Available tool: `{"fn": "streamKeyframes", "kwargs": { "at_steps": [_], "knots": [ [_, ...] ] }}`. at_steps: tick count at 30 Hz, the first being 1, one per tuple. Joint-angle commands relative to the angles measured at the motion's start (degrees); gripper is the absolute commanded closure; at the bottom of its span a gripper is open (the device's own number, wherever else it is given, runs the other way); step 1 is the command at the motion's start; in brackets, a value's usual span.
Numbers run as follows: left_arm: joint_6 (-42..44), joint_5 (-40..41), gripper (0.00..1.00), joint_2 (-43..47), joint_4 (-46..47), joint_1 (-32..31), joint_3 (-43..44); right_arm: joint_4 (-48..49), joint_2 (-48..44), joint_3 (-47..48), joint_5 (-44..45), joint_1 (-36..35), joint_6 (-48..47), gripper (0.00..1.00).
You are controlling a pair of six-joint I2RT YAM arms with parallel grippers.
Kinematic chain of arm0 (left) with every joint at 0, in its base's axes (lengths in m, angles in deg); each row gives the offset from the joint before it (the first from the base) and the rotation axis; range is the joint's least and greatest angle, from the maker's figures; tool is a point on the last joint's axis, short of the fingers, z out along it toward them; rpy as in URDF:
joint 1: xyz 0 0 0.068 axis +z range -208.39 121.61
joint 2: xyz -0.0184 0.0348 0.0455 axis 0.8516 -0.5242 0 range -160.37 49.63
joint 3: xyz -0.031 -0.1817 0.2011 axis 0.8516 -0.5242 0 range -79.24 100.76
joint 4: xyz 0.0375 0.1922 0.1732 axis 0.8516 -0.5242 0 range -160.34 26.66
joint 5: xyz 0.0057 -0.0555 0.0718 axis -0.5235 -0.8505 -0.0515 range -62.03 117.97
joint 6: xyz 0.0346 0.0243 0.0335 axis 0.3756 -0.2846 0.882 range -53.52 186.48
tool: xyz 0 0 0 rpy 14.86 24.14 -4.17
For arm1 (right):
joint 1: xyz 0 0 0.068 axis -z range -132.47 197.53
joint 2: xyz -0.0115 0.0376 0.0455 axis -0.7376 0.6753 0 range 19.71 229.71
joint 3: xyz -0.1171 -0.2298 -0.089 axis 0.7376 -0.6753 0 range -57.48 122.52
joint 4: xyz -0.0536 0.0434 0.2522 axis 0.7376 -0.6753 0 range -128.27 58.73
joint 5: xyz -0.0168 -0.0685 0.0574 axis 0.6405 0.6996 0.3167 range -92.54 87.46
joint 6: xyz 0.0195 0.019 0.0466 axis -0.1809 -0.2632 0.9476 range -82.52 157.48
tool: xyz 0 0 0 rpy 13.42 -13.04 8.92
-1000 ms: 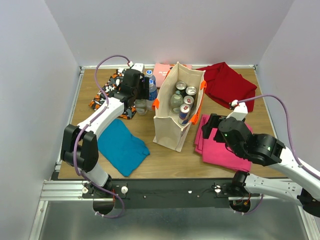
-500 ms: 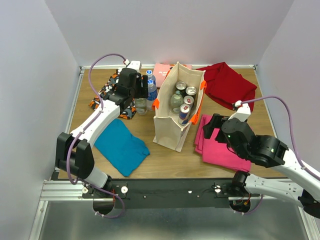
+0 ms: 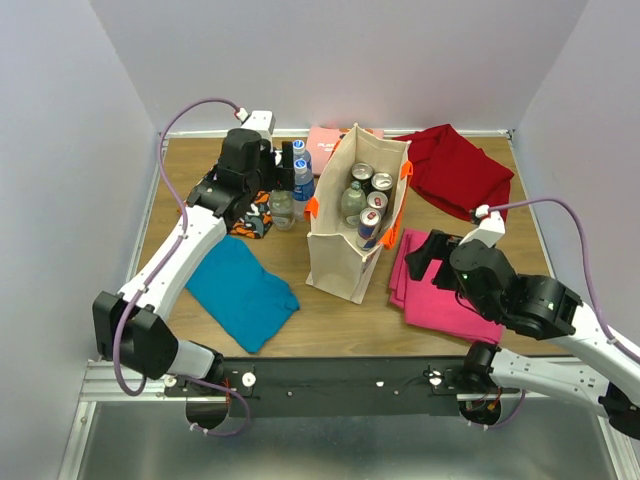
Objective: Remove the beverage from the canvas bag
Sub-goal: Place the drink at the center of the board.
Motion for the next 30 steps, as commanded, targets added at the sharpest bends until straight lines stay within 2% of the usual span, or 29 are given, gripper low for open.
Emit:
{"fn": "streamKeyframes", "kwargs": {
  "at_steps": [1,11,19,23,28,30],
  "knots": [
    [1.1,-5.0,0.01,3.7,-4.5,0.2,4.2,1.2,-2.9,-1.5,0.1,-0.2,3.5,0.0],
    [0.1,-13.9,0.01,6.3,-9.6,0.2,10.4,3.3,-6.3,-4.8,0.2,-0.3,6.6,0.0],
    [-0.2,-19.0,0.01,7.6,-12.4,-0.9,13.5,6.7,-0.5,-4.4,-0.9,-0.3,5.7,0.0],
    [1.0,-19.4,0.01,6.9,-13.8,-4.7,14.7,10.4,1.2,-4.0,-1.6,-0.3,3.0,0.0],
    [4.7,-10.3,0.01,4.0,-17.9,-13.5,18.1,12.7,3.8,-2.1,2.1,-0.3,0.6,0.0],
    [4.2,-11.7,0.01,3.0,-17.5,-14.8,18.6,14.3,4.9,-2.3,5.0,-0.2,-0.8,0.0]
  ]
}}
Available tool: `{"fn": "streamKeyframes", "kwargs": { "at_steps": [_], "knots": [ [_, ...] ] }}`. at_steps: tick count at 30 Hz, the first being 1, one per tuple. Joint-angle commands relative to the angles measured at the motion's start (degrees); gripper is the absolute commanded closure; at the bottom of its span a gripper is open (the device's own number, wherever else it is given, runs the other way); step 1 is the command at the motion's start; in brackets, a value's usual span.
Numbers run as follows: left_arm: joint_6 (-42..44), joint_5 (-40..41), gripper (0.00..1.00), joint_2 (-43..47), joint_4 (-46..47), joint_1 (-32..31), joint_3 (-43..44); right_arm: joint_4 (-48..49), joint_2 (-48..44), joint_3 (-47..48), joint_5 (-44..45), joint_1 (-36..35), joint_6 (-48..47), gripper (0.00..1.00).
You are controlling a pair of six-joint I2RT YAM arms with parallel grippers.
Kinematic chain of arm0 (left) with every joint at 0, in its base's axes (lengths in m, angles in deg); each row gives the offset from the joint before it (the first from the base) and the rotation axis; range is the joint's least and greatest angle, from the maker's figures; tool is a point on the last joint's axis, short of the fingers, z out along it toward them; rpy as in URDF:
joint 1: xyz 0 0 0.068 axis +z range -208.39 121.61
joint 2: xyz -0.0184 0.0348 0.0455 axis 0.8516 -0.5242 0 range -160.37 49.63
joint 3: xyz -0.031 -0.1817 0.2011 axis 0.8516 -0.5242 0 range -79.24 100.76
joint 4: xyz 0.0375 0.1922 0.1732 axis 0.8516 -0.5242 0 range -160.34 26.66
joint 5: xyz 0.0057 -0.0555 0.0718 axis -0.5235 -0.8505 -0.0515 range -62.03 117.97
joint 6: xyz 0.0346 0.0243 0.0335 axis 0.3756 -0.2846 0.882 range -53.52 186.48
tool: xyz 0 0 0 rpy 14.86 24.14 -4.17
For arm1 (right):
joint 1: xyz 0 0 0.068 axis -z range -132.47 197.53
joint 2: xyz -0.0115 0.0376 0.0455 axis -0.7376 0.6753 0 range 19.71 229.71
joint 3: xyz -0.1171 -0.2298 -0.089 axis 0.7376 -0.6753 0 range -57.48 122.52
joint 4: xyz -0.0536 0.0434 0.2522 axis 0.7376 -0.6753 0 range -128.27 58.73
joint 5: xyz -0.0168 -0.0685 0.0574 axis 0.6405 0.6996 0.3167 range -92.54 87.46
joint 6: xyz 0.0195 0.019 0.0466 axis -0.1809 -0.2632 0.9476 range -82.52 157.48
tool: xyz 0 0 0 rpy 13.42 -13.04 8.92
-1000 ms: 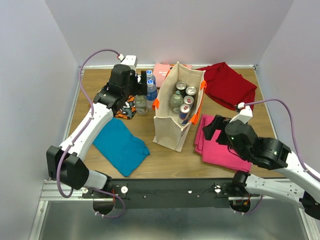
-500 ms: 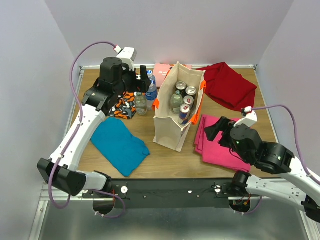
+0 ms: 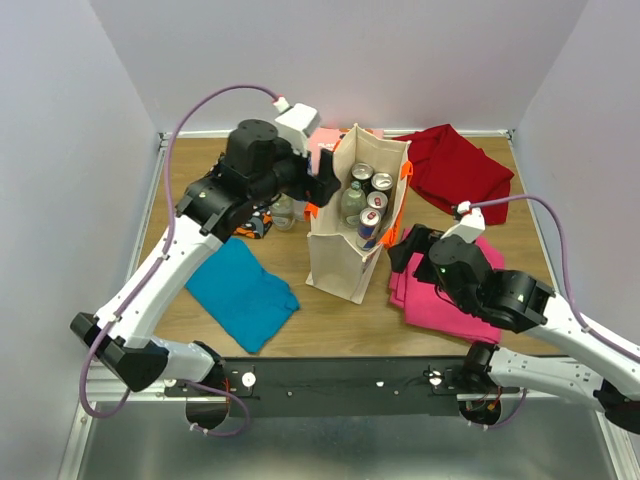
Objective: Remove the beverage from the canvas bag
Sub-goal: Place the drink at the center of the board, then take out the drink from the canvas bag.
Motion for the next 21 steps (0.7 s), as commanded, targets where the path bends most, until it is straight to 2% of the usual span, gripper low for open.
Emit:
{"fn": "streamKeyframes", "kwargs": {
  "at_steps": [1,8,12,19,21],
  "knots": [
    [1.7,1.3,0.01,-2.1,-1.9,-4.2,2.3,4.9,2.3,2.0,6.6,-0.3,-3.5,0.0],
    [0.6,2.3,0.01,-2.9,-1.6,-6.3,2.3,10.1,5.3,3.1,7.9,-0.1,-7.8,0.0],
    [0.4,2.9,0.02,-3.3,-1.8,-6.9,2.1,11.1,8.4,5.1,5.1,2.1,-8.8,0.0],
    [1.2,3.2,0.02,-4.9,-3.2,-8.4,3.4,12.7,13.7,6.2,-11.9,14.6,-11.5,0.0],
    [1.4,3.2,0.03,-5.5,-3.4,-8.8,3.6,12.5,14.8,6.2,-14.1,16.4,-12.3,0.0]
  ]
}}
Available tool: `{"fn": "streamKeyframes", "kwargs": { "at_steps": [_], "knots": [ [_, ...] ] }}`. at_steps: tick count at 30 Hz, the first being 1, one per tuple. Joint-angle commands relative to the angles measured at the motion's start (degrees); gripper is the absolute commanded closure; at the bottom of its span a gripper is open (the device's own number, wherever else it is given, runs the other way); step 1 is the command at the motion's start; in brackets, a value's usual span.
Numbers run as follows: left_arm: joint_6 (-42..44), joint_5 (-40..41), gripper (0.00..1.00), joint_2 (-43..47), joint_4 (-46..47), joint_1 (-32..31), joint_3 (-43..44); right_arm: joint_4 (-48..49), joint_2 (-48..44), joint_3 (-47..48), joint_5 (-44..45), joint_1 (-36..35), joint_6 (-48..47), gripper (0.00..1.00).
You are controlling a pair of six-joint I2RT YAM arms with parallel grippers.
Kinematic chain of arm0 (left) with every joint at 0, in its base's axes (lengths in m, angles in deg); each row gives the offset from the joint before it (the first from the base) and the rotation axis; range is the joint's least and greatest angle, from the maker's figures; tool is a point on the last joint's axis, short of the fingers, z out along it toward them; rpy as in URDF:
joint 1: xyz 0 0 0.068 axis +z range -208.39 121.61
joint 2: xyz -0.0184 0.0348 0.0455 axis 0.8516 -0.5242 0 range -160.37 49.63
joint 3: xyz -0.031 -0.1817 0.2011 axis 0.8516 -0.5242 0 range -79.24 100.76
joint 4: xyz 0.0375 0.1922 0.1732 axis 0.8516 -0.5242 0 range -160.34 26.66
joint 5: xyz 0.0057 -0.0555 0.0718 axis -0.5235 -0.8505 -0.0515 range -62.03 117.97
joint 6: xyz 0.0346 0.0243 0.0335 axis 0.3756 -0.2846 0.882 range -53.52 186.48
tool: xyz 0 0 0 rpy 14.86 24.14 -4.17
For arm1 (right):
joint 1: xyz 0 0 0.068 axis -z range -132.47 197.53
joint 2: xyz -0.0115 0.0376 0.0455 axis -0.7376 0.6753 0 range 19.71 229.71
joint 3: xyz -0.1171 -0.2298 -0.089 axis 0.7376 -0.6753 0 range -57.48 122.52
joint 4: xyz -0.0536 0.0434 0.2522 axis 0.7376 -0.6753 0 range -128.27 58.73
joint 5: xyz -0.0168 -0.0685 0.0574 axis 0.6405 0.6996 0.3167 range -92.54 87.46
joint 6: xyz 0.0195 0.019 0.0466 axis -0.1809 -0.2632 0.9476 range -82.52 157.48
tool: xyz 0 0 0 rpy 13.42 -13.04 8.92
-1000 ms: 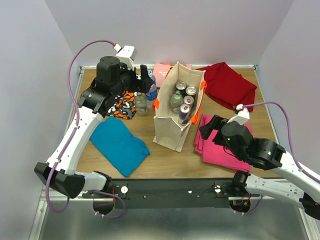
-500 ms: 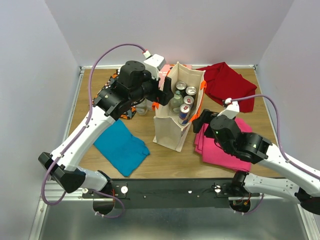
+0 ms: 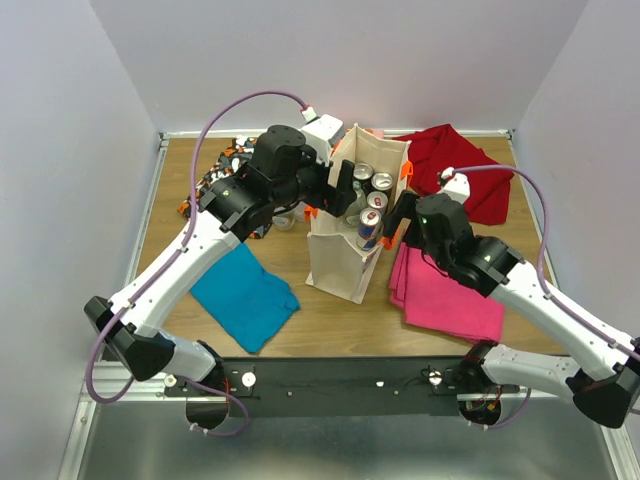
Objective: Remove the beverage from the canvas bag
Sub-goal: Take out the drink from the canvas bag.
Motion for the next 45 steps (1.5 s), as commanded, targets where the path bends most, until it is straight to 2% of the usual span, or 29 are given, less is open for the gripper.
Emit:
{"fn": "streamKeyframes", "kwargs": {
  "at_steps": [1,10,15,23,37,45],
  "knots": [
    [0.9,1.3,0.03,-1.6,-2.4,-1.3,1.9,1.4,1.8,1.4,-12.1,5.7,-3.1,0.0],
    [2.2,0.5,0.04,-2.7,-3.1,-2.6,2.1,1.7,-1.0,-3.3,-18.1,6.2,-4.2,0.0],
    [3.3,0.0,0.05,-5.3,-4.2,-4.9,4.9,3.1,-5.7,-7.7,-18.2,6.2,-4.2,0.0],
    [2.5,-1.0,0.05,-8.1,-2.8,-5.3,3.6,2.7,-9.7,-10.9,-19.2,6.2,-3.9,0.0],
    [-0.4,-0.7,0.06,-19.0,0.9,-5.3,6.4,-0.1,-7.7,-6.6,-18.6,6.2,-7.4,0.0],
    [-1.4,1.9,0.06,-22.8,-0.2,-5.3,8.6,-1.2,-7.3,-6.4,-19.1,6.2,-8.5,0.0]
  ]
}}
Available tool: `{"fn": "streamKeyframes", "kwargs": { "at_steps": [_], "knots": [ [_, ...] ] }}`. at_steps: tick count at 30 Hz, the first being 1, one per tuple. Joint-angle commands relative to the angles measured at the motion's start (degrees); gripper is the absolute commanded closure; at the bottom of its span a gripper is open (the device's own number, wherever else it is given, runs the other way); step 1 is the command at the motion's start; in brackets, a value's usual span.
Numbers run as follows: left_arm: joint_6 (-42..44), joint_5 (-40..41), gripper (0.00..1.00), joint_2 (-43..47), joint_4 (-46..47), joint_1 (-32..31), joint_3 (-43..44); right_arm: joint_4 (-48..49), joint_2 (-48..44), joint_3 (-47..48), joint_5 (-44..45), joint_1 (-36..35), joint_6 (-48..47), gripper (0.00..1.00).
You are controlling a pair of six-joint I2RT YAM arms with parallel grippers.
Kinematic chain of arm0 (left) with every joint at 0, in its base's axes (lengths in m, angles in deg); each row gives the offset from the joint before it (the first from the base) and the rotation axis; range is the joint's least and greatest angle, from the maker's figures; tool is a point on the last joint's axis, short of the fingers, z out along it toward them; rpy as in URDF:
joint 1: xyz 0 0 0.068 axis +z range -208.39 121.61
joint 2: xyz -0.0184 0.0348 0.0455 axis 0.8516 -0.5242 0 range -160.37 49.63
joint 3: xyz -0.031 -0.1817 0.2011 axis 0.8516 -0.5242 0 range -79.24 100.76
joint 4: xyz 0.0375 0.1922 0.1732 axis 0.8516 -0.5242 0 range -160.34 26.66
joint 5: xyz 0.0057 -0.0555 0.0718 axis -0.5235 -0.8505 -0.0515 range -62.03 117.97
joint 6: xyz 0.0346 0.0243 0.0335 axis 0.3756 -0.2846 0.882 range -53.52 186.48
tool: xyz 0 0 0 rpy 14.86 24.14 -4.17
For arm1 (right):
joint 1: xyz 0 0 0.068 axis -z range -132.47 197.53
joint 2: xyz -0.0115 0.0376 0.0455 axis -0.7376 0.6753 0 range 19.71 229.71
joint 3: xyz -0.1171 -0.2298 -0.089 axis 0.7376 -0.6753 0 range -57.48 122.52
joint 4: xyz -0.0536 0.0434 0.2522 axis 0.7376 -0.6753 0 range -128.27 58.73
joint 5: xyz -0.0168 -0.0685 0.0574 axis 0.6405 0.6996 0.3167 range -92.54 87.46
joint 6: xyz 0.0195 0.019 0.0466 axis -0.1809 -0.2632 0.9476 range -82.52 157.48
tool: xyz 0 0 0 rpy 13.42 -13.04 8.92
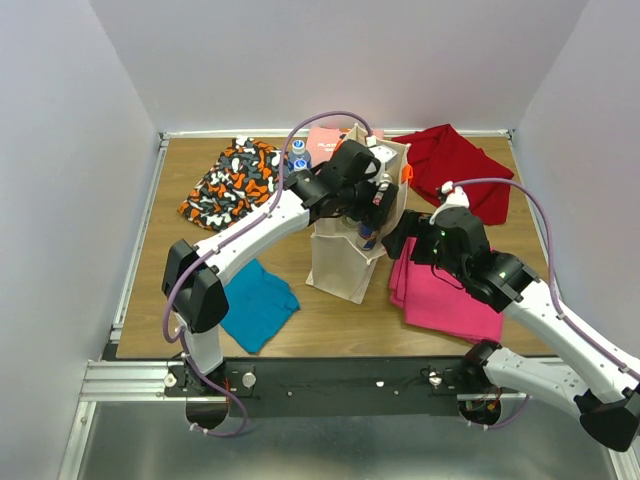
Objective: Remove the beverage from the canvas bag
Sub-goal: Take out the drink from the canvas bag.
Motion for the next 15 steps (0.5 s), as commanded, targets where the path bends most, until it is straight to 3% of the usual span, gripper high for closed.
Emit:
{"fn": "streamKeyframes", "kwargs": {
  "at_steps": [1,8,15],
  "knots": [
    [-1.5,1.7,0.06,-0.3,0.1,-0.1,2.3,-3.2,-0.1,1.4,-1.3,0.1,-2.1,0.0],
    [-4.9,0.2,0.06,2.8,3.2,-0.1,-6.5,-3.8,-1.2,0.9,-3.0,0.1,-3.5,0.0],
    [-6.9,0.3,0.05,4.4,5.0,-0.3,-9.8,-3.6,-3.0,0.4,-8.8,0.1,-8.1,0.0]
  ]
}}
